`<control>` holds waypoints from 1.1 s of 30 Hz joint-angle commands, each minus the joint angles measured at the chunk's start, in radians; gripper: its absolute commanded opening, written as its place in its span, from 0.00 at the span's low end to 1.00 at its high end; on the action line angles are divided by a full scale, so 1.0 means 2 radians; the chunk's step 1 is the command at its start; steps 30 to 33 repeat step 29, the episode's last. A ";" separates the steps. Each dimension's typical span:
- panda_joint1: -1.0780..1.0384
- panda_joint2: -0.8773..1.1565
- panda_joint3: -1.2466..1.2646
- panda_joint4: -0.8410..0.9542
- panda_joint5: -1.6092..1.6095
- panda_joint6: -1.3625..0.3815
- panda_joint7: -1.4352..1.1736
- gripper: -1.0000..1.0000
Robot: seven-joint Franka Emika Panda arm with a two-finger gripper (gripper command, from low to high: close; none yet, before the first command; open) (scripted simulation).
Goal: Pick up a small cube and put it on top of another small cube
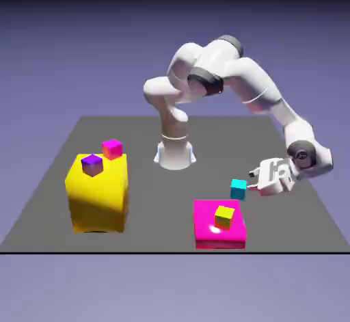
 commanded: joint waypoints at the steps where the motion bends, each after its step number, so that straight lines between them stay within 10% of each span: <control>1: -0.002 0.001 -0.002 -0.005 -0.003 0.005 0.002 0.50; 2: -0.002 0.001 -0.002 -0.005 -0.003 0.005 0.002 0.00; 26: -0.123 -0.100 -0.006 0.061 -0.245 -0.024 -0.324 0.00; 27: -0.123 -0.100 -0.006 0.061 -0.245 -0.024 -0.324 1.00; 33: -0.109 -0.105 0.003 0.079 -0.232 -0.045 -0.333 1.00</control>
